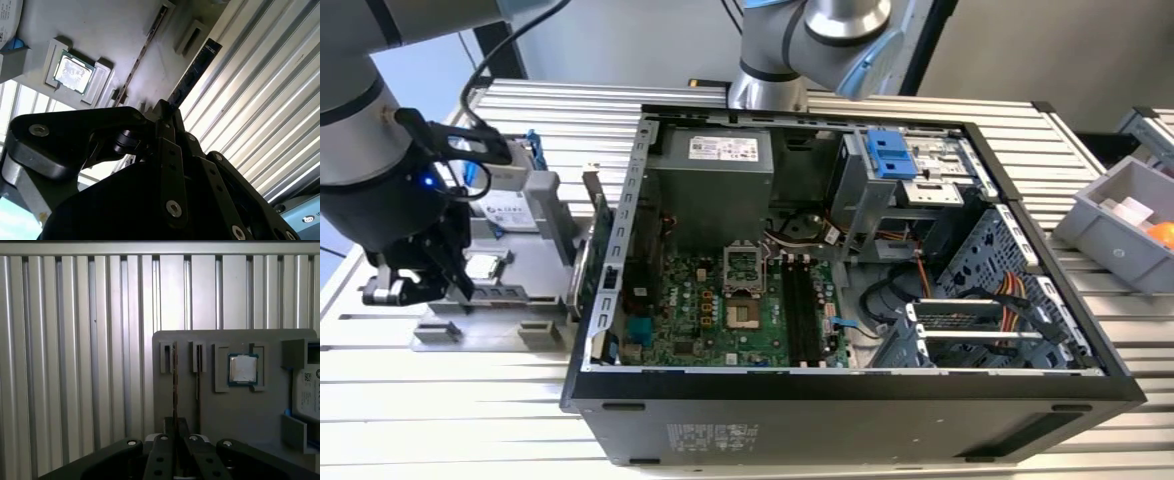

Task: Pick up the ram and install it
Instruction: 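Pick up the ram and move it above insertion slot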

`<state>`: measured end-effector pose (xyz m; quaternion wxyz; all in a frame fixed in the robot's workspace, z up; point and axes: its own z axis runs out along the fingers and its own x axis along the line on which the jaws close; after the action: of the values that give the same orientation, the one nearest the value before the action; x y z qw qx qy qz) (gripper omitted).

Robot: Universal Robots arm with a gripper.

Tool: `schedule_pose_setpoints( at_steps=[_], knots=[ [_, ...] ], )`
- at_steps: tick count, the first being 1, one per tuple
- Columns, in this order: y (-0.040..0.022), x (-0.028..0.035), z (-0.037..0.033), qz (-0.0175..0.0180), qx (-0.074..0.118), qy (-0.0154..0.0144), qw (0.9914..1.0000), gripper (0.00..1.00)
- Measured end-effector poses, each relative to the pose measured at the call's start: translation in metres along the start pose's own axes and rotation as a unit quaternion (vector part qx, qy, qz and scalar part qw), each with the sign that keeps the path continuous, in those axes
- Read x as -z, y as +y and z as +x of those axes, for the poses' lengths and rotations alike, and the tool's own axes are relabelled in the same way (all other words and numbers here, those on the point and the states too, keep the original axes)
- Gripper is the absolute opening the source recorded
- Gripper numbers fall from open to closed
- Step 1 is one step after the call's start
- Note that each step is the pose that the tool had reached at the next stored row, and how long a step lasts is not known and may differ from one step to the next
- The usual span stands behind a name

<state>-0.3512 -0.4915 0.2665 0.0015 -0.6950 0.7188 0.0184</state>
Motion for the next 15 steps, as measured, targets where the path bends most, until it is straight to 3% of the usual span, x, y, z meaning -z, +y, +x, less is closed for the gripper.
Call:
schedule_pose_setpoints(
  at_steps=[15],
  knots=[
    [0.0009, 0.0221, -0.0006, 0.0000, 0.000, 0.0000, 1.00000, 0.00]
  ],
)
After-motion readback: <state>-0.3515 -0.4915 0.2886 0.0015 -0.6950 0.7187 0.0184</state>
